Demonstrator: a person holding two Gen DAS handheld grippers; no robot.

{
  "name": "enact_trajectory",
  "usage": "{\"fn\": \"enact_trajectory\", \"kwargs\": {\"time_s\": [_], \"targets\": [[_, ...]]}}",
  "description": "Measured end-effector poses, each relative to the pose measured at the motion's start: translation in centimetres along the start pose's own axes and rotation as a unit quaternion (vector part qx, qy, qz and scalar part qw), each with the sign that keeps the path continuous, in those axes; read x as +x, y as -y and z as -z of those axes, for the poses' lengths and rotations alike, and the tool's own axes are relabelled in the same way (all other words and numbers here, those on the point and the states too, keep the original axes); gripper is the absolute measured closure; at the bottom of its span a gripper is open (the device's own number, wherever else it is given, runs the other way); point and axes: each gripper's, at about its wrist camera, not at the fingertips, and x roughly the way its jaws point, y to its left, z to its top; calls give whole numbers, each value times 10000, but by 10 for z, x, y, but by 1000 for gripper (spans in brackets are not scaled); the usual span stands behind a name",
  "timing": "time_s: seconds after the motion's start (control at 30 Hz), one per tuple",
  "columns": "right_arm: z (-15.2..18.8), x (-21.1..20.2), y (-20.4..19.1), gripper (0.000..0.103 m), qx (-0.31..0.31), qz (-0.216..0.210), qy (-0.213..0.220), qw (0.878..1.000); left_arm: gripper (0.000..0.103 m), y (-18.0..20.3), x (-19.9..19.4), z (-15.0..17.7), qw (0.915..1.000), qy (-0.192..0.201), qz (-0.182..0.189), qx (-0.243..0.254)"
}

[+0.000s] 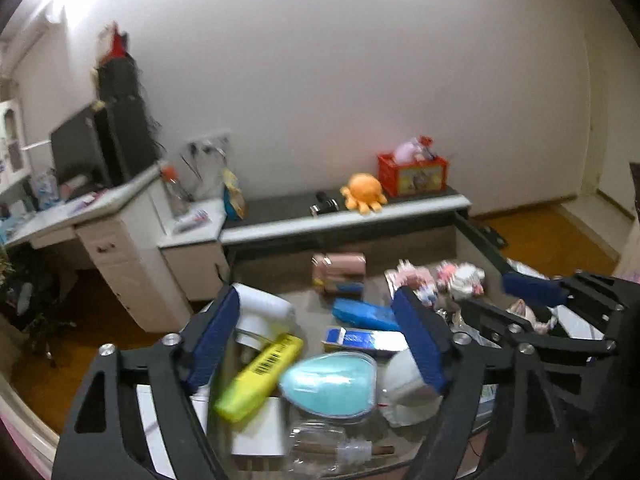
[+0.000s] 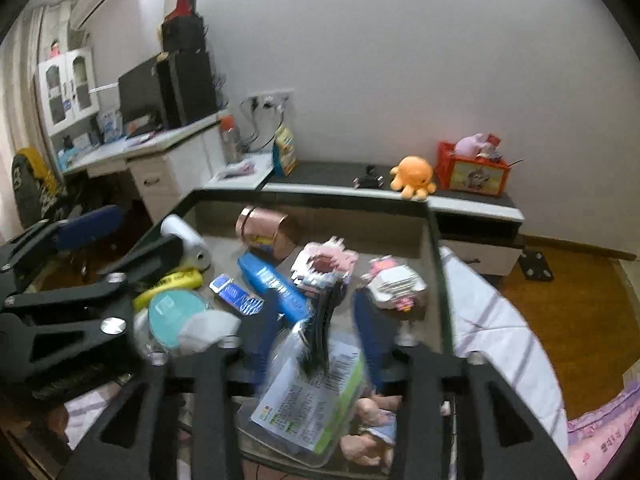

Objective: Organize rigid objects
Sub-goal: 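Open both tools to drop the highlighter and hair clip into the tray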

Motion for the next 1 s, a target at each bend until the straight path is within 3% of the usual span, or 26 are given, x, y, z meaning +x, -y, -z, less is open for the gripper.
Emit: {"fn": "enact_trajectory", "kwargs": {"time_s": [0.13, 0.33, 0.4, 0.43, 1.0], "targets": [[-5, -27, 5, 21, 193, 108, 318, 9992, 0, -14, -34, -9, 9990, 374, -95, -242], [-15, -79, -4, 17, 209, -57, 807, 9965, 0, -17, -77, -22, 9973, 670, -256, -184], [-17, -97, -11, 11, 121, -65, 918, 9957, 0, -15, -93, -24, 9965, 763, -312, -143], [-17, -105, -15, 0, 97, -64, 992, 9950, 0, -14, -100, -25, 9960, 817, -331, -125], [2, -229, -47, 0, -209, 133, 1748, 9843, 0, -3, -225, -18, 9881, 1479, -365, -216]]}}
